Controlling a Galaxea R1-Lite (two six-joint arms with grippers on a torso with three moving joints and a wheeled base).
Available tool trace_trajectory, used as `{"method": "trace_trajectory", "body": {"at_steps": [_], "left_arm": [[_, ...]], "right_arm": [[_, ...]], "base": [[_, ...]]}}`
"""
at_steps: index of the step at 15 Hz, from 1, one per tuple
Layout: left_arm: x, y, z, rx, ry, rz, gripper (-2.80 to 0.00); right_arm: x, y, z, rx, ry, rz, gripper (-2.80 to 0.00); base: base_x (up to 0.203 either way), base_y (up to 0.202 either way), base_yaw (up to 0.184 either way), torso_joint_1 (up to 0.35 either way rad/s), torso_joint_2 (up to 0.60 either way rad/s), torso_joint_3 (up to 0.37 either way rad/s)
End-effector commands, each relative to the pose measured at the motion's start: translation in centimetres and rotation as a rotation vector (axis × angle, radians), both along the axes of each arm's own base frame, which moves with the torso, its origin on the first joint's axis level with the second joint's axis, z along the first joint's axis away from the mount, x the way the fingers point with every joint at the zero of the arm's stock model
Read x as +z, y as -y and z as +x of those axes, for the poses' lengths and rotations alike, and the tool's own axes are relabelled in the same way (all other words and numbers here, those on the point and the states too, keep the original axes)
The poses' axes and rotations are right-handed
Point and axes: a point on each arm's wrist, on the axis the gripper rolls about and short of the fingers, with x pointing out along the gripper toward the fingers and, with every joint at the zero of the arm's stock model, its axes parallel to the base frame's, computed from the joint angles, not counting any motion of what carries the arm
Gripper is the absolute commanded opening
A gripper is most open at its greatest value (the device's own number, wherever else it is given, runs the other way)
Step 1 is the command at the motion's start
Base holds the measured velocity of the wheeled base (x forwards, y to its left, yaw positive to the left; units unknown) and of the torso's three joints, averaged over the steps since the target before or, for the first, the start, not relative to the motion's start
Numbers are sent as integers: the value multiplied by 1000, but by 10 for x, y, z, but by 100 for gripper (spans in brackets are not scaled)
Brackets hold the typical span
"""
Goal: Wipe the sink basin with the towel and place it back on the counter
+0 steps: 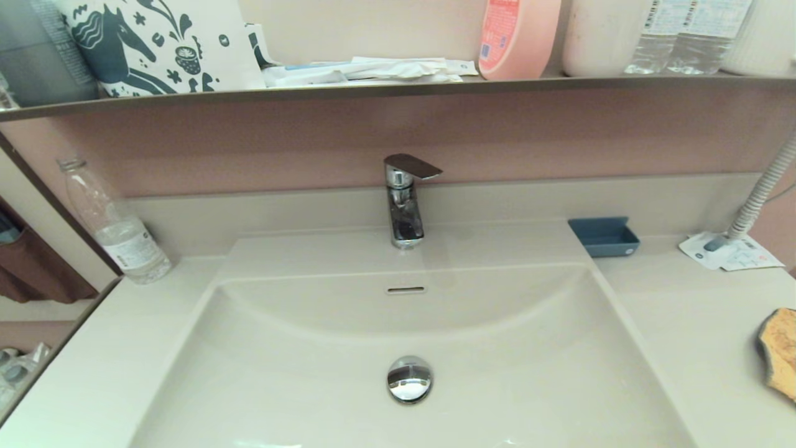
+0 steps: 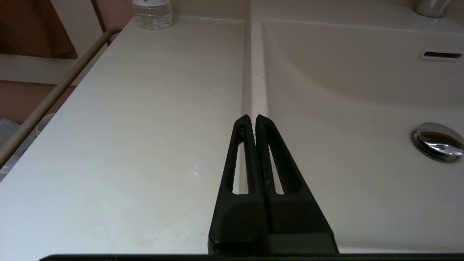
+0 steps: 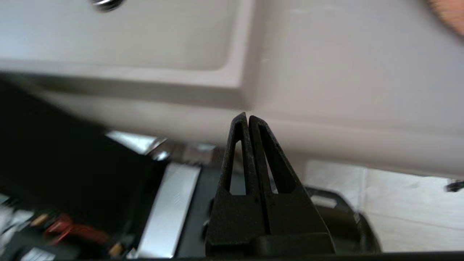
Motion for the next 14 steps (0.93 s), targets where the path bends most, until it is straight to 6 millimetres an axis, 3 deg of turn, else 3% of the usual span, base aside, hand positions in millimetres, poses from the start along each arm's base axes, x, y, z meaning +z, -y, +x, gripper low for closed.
{"method": "trace_trajectory", "body": {"at_steps": [1,4,8,14], "left_arm": [[0,0,0,1,-1,0,-280],[0,0,0,1,-1,-1,-280],[0,0,0,1,-1,-1,-280],[0,0,0,1,0,-1,-280]], "right_arm": [[-22,1,7,-37,109,-12,-280],[-45,4,29,-187,261,-49,-280],[-73,6,34,-281,395,-78,-280],[-89,7,47,-330,464,-88,-280]], "base": [[0,0,0,0,0,0],[0,0,0,0,0,0],[0,0,0,0,0,0],[0,0,0,0,0,0]]}}
